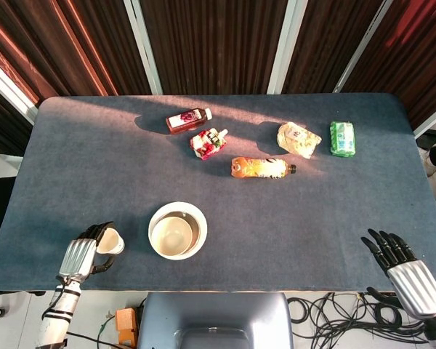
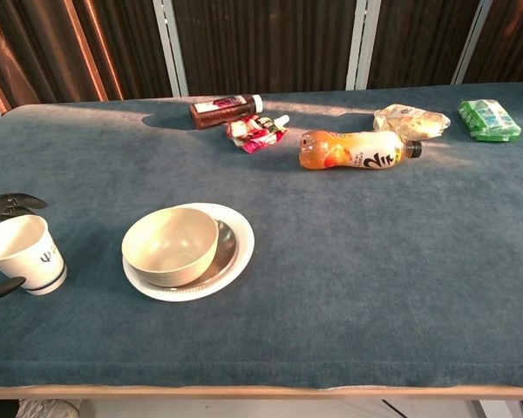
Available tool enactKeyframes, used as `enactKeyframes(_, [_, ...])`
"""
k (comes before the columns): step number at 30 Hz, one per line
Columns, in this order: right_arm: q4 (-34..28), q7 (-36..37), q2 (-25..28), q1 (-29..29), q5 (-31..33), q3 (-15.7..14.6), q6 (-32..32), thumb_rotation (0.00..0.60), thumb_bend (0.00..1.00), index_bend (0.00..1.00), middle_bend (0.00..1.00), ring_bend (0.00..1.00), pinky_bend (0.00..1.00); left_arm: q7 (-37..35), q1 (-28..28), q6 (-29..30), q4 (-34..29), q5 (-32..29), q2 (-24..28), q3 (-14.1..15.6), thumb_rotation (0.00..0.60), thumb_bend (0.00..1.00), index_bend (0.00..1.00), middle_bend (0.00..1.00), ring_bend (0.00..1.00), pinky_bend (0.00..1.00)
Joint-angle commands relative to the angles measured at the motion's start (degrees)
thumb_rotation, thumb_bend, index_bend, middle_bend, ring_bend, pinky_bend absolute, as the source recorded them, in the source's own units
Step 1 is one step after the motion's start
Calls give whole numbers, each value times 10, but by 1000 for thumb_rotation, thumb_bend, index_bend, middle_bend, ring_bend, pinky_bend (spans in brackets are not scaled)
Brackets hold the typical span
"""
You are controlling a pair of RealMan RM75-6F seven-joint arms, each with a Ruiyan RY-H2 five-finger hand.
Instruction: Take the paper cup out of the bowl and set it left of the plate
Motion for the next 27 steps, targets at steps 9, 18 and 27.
enactKeyframes(9, [2, 5, 1, -1, -1, 0, 3, 600, 0, 0, 0, 0, 92, 55, 10, 8, -65, 8, 70, 11, 600, 283, 0, 0, 0, 213])
enactKeyframes(18, [3, 4, -8, -9, 9, 8, 19, 600, 0, 0, 0, 0, 93, 101, 72, 106, -170, 38, 197, 36, 600, 267, 0, 0, 0, 200])
enactKeyframes(27, [-13, -42, -25, -17, 32, 18, 14, 600, 0, 0, 0, 0, 92, 67, 149, 183, -199, 101, 255, 90, 600, 263, 0, 0, 0, 169])
